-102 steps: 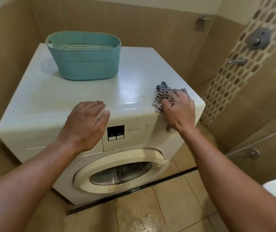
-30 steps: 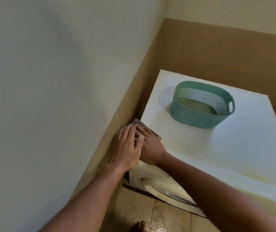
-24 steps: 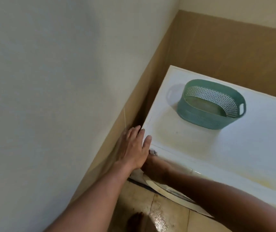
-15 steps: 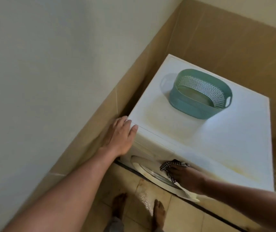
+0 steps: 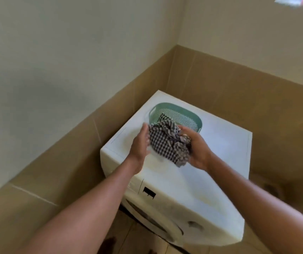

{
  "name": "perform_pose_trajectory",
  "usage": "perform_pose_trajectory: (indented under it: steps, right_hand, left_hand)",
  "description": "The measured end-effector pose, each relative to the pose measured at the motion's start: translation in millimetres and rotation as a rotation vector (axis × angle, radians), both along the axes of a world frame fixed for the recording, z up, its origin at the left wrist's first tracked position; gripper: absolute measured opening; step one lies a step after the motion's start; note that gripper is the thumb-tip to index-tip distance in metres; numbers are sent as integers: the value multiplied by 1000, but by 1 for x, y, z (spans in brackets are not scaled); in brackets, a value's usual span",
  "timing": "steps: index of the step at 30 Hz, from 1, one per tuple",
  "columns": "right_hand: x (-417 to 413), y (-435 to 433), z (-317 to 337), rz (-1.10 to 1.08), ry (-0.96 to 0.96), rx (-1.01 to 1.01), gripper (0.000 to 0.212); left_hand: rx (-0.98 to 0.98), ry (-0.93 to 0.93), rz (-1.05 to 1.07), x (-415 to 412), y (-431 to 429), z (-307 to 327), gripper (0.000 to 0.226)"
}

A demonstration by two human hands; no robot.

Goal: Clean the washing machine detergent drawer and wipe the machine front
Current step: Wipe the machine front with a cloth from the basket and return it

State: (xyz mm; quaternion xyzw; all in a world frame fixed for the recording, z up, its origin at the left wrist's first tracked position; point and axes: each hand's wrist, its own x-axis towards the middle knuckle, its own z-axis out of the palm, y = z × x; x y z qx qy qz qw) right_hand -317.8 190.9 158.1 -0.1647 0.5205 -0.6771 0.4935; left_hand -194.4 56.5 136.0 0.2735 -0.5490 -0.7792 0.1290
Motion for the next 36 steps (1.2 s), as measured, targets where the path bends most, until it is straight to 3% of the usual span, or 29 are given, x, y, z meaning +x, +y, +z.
perform_pose_trajectory:
  steps: [3,6,9,12,15,17,19,20,22,25,29,33,36]
  right_hand:
    - [9,4,-1,89,-403,-205,77]
    - [5,9,-4,111,-502,-286,98]
    - [-9,13,-5,72,-386,-190,81]
    - [-20,15,-4,19,-216,50,81]
    - [-23,10,-8,-41,-15,239,75]
    - [-25,1,-10,-193,25,251,59]
    - [-29,-8,-12,-415,23,233,31]
    - [-33,-11,-14,-518,-2,226,27]
    - [-43,-15,-13,-595,-131,159,36]
    - [-59,-17,-8,-431,-270,47,51]
    - [-97,-16,9,-425,-29,165,44]
    - [-120,-17,21,-601,338,240,33]
    - [-123,-24,16,-666,533,448,39]
  left_hand:
    - [387,139,-106,-4,-4,12,86]
    - [329,32,-131,-7,-12,23,55]
    - [170,-124,-63,-18,-18,24,38]
    - [-118,-197,27,-37,-22,28,33]
    - [-503,-203,-69,-60,-25,43,42]
    - [-622,-207,-112,-81,-32,53,54]
    - [-575,-209,-134,-101,-44,59,60]
    - [-508,-206,-157,-110,-52,61,62]
    - [-392,-224,-226,-127,-66,64,63]
    - [-317,-273,-333,-143,-81,61,55]
    - [-197,-192,-423,-165,-102,66,34]
    - [-222,5,-391,-185,-104,67,40]
    - [-220,47,-325,-192,-95,55,32]
